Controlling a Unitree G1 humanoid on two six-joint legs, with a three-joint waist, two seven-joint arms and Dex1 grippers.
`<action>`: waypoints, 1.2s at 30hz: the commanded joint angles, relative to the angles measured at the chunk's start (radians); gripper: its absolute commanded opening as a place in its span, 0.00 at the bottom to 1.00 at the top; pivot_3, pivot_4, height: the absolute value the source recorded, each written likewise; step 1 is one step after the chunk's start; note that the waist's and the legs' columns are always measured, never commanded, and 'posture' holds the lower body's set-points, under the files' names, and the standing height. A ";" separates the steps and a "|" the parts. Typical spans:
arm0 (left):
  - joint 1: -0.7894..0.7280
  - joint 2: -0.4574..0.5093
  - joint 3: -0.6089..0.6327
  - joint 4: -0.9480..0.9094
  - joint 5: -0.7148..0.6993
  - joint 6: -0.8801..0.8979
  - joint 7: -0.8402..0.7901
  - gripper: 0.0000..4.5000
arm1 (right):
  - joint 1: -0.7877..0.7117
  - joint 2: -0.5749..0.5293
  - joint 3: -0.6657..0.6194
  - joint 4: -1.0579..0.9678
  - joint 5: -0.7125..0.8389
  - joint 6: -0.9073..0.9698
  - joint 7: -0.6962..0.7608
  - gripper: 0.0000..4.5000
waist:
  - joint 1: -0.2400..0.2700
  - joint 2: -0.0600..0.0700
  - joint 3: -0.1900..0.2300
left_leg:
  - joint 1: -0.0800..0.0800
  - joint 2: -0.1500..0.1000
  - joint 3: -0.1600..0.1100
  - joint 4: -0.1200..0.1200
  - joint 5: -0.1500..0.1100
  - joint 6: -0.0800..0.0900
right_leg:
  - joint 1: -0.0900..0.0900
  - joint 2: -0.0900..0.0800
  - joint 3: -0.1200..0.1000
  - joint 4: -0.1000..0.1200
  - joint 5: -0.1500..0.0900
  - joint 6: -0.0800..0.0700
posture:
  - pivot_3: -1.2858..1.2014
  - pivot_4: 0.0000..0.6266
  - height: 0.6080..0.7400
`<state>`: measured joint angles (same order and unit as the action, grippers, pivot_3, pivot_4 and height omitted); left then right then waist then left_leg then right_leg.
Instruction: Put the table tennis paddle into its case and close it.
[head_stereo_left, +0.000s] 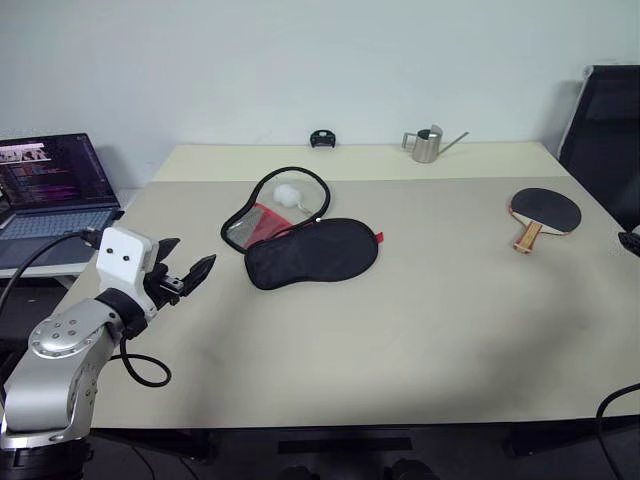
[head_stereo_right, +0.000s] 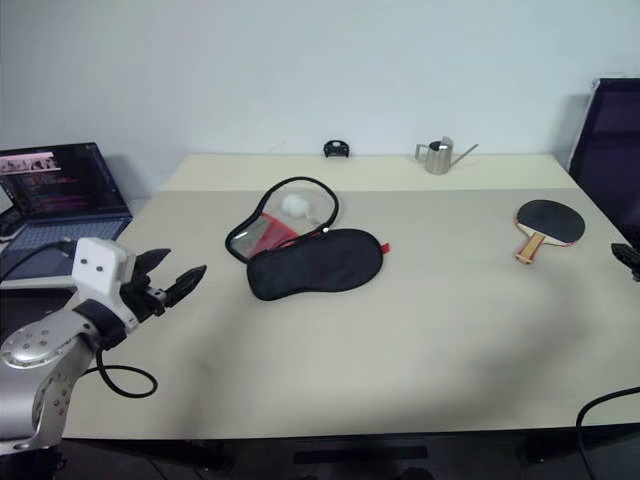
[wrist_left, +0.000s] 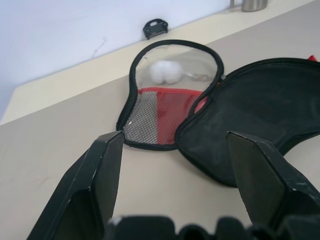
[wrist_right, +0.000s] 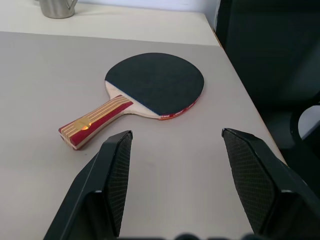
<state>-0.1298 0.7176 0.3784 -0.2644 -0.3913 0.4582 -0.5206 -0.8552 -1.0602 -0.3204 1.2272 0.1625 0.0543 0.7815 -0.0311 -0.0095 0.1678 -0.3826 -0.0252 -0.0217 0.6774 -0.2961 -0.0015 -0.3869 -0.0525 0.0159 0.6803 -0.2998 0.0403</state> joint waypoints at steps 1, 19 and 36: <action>-0.008 -0.010 -0.005 -0.013 0.027 -0.011 0.028 0.79 | -0.036 -0.044 0.005 -0.006 -0.014 -0.011 0.013 0.69 | 0.000 0.000 0.000 | 0.000 0.000 0.000 0.000 0.000 0.000 | 0.000 0.000 0.000 0.000 0.000 0.000 | 0.52 0.24 1.00; -0.001 0.029 0.074 0.126 0.038 -0.106 -0.047 0.79 | -0.027 -0.005 -0.009 -0.065 0.010 0.021 0.106 0.69 | 0.000 0.000 0.000 | 0.000 0.000 0.000 0.000 0.000 0.000 | 0.000 0.000 0.000 0.000 0.000 0.000 | 0.52 0.24 1.00; -0.135 0.069 0.048 0.313 0.055 -0.193 -0.118 0.79 | 0.151 0.112 0.004 -0.455 0.136 0.203 0.257 0.69 | -0.001 0.000 0.000 | 0.000 0.000 0.000 0.000 0.000 0.000 | 0.000 0.000 0.000 0.001 0.000 0.000 | 0.52 0.24 1.00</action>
<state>-0.2445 0.7626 0.4159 0.0564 -0.3288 0.2867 -0.6243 -0.7126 -0.9565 -0.3145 0.8637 0.2614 0.2272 1.0164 -0.0325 -0.0094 0.1679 -0.3824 -0.0248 -0.0222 0.6775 -0.2963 -0.0013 -0.3874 -0.0526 0.0153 0.6813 -0.2997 0.0403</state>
